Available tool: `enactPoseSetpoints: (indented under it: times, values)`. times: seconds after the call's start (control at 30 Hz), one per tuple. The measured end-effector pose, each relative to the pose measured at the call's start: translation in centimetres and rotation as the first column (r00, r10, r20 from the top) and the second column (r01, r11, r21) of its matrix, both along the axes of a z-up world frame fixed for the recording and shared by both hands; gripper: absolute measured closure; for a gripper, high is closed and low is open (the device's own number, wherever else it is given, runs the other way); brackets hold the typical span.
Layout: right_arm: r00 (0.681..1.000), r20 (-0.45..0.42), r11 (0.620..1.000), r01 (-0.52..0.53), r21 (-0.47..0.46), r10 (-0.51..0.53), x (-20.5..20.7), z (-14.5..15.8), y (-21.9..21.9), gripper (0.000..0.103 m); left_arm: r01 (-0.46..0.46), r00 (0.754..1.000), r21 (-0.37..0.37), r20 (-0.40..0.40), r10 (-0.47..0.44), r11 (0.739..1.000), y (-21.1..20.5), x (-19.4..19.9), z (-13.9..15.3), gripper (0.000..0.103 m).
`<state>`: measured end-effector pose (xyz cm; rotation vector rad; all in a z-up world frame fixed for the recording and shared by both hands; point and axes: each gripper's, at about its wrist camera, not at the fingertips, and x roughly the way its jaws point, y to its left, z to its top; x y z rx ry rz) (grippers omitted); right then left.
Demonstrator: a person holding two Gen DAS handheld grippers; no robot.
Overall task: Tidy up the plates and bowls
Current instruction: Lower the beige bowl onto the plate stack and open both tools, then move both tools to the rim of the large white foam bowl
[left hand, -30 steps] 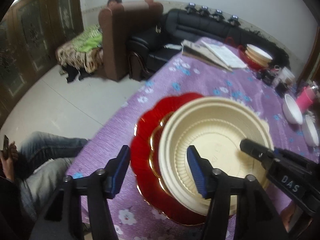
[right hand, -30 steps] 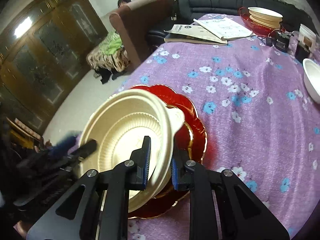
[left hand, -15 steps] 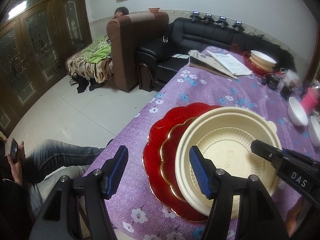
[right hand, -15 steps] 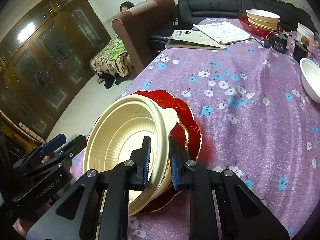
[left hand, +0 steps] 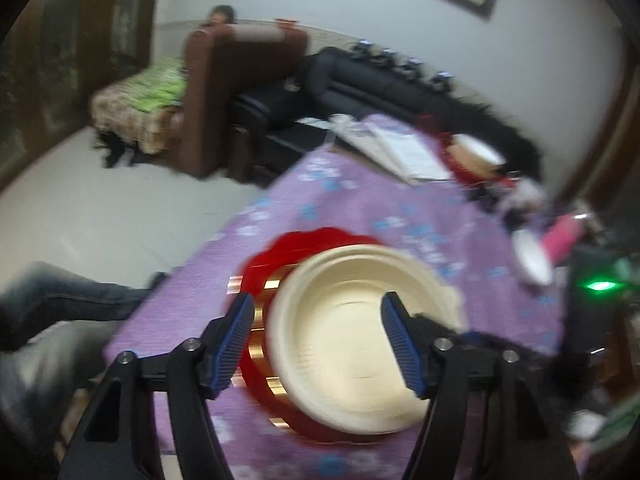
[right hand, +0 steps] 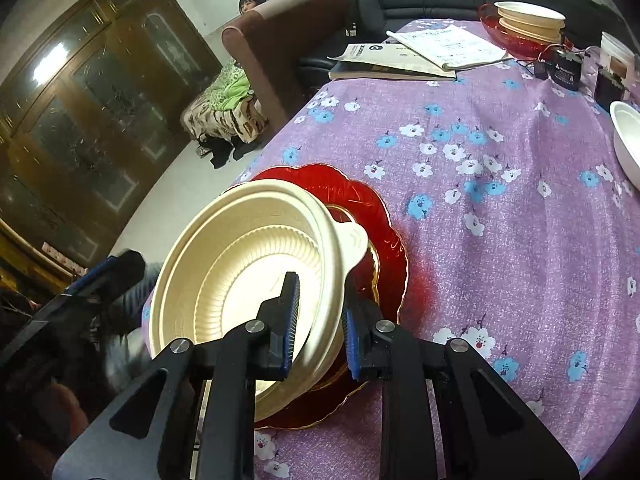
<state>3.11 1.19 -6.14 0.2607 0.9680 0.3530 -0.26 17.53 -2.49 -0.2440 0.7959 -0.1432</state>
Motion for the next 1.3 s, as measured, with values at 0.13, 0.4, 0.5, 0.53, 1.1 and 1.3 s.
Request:
enactPoseSetpoints:
  times: [0.13, 0.4, 0.5, 0.53, 1.1, 1.3]
  values:
    - [1.000, 0.004, 1.000, -0.007, 0.009, 0.007, -0.1, 0.1, 0.0, 0.082, 0.036, 0.999, 0.129, -0.035, -0.032, 0.991, -3.1, 1.6, -1.2, 0.025]
    - [0.999, 0.051, 1.000, -0.016, 0.017, 0.016, -0.4, 0.1, -1.3, 0.082, 0.013, 0.988, 0.138, -0.153, 0.009, 0.990, -2.3, 3.3, -3.4, 0.025]
    - [0.996, 0.083, 0.999, -0.026, 0.039, 0.023, -0.5, 0.4, -2.1, 0.082, 0.004, 0.987, 0.120, -0.160, 0.015, 0.993, -1.9, 3.2, -3.4, 0.025]
    - [0.995, 0.094, 0.998, -0.025, 0.055, 0.020, -0.7, 0.6, -2.6, 0.082, 0.004, 0.988, 0.134, -0.155, 0.017, 0.991, -2.1, 3.1, -3.3, 0.025]
    - [0.927, 0.158, 0.927, 0.304, 0.220, -0.341, -2.3, 3.1, -21.4, 0.080, 0.276, 0.961, 0.169, -0.075, -0.266, 0.946, -17.2, 3.3, 1.7, 0.025]
    - [0.889, 0.068, 0.848, 0.406, 0.340, -0.453, -3.7, 3.3, -31.2, 0.080, 0.390, 0.919, 0.149, -0.133, -0.372, 0.909, -26.9, 6.0, 0.9, 0.024]
